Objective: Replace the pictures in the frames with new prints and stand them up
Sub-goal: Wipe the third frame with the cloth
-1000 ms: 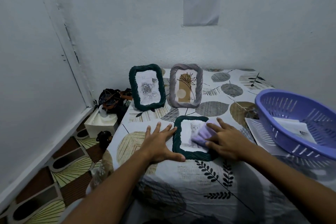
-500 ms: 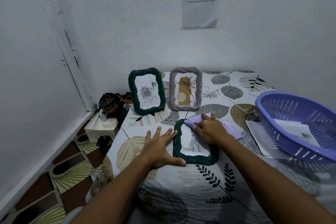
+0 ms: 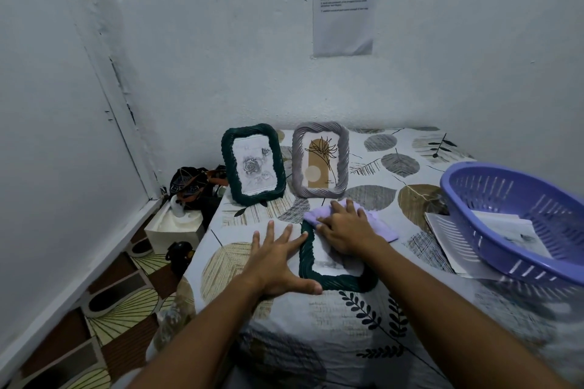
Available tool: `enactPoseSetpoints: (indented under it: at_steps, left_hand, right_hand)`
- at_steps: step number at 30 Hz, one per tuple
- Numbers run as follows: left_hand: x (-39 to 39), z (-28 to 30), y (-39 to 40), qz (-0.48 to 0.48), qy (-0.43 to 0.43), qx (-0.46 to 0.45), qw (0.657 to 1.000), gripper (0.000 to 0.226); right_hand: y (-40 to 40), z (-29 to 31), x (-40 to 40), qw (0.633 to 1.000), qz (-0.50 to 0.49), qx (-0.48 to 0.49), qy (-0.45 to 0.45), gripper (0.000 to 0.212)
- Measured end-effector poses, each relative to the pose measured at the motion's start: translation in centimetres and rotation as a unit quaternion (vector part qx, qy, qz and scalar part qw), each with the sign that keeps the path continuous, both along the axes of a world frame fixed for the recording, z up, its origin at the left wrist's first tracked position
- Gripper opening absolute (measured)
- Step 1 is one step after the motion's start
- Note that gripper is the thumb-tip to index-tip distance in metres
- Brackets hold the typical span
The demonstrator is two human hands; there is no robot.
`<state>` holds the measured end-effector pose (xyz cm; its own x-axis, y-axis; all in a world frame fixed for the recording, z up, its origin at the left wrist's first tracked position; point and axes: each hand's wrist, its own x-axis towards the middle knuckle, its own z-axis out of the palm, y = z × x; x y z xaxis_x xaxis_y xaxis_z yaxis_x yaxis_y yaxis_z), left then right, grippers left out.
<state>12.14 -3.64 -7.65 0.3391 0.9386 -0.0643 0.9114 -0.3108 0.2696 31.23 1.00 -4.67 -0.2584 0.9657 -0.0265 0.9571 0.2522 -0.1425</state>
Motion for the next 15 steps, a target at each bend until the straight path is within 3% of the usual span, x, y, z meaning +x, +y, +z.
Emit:
enactPoseSetpoints:
  at_steps: [15]
  left_hand:
    - [0.4,0.4,-0.1,0.030,0.007,-0.019,0.999,0.120]
  right_hand:
    - [-4.5,0.3,0.4,0.996,0.086,-0.015,-0.007,0.043]
